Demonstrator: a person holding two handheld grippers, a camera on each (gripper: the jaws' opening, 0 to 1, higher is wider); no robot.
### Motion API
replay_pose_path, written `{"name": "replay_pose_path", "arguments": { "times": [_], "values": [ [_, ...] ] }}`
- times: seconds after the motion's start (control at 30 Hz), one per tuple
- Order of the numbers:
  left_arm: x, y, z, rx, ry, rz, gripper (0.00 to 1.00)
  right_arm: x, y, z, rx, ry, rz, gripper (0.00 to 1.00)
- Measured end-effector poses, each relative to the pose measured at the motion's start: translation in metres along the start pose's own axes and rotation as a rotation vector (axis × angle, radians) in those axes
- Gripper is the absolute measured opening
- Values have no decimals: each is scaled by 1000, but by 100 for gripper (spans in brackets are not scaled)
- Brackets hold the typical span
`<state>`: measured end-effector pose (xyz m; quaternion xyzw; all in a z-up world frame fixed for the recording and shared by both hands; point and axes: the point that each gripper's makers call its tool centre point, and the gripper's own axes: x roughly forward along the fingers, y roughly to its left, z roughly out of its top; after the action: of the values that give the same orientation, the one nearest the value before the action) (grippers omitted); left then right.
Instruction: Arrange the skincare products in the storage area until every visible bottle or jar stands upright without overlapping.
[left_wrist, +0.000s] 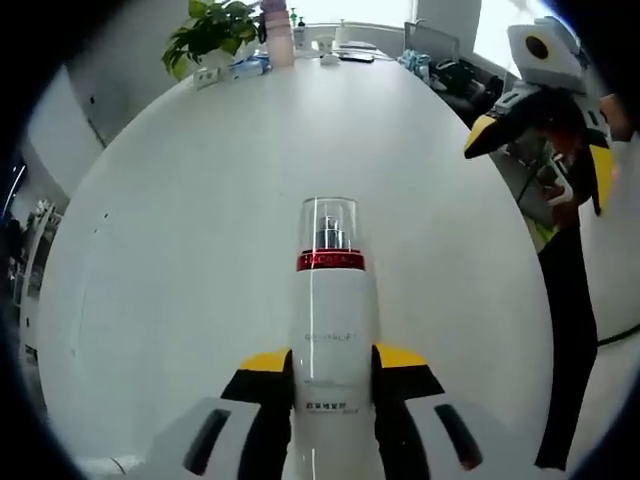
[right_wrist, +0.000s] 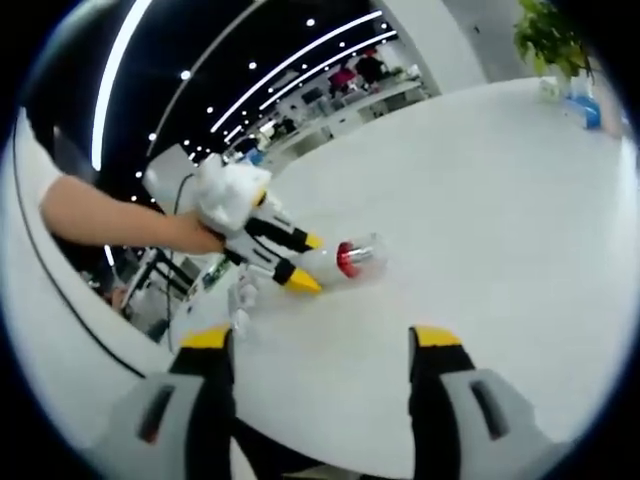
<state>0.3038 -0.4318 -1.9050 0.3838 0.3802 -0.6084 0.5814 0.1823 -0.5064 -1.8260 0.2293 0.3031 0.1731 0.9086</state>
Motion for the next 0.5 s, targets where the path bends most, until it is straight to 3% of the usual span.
{"name": "replay_pose_path", "arguments": {
  "times": [0.27, 0.5],
  "values": [
    [0, 0, 1, -84, 1, 11, 28, -5, -5, -3, 10, 5, 2, 68],
    [-3, -14, 3, -241, -29, -74, 26, -5, -6, -2, 28, 2, 11, 68]
  ]
}}
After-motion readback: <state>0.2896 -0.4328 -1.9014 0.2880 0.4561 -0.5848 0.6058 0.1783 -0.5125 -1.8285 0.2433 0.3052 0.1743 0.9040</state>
